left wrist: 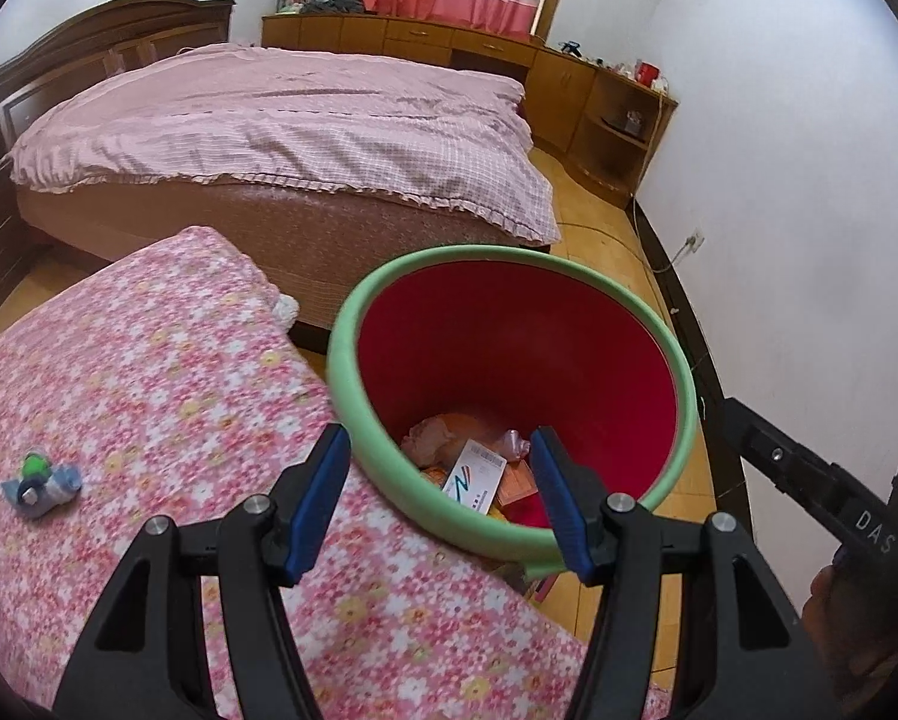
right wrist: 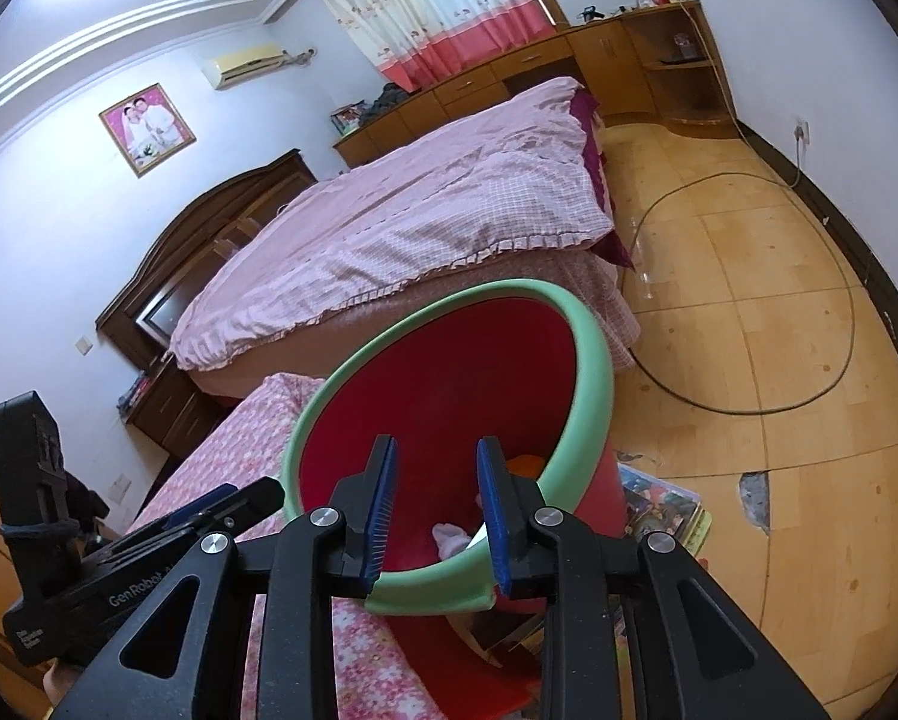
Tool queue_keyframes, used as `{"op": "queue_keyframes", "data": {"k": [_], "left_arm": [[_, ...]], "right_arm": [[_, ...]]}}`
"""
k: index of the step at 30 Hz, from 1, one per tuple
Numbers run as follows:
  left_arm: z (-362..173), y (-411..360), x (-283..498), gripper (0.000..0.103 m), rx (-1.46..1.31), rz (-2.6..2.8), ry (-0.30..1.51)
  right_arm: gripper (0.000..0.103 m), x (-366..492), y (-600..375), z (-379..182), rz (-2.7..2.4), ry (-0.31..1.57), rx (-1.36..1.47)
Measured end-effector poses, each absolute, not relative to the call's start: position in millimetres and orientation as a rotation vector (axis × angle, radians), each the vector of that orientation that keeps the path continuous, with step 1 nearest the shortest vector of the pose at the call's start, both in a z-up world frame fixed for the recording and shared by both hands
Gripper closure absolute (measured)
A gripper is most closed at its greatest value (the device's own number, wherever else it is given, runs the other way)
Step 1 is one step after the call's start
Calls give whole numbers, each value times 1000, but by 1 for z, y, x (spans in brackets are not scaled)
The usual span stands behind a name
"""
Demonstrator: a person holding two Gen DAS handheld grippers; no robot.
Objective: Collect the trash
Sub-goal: 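Move both open grippers back toward the bed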
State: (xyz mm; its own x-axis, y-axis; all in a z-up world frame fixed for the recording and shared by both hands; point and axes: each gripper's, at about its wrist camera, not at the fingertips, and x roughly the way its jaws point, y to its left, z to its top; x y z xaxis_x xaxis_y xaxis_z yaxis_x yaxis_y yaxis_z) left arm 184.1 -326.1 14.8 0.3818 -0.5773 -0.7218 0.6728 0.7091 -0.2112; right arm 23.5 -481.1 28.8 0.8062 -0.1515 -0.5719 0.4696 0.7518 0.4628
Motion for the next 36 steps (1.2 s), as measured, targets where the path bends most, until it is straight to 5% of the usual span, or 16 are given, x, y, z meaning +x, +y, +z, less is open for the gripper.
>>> {"op": "queue_keyframes", "data": {"k": [4,36], "left_arm": [[21,-304,184,41,92,-764,865],[6,-55,253,41,-115,-199,826]], "right_arm": [[61,26,-471,33,-335,539,629],[60,138,-317,41,-25,747,411]]}}
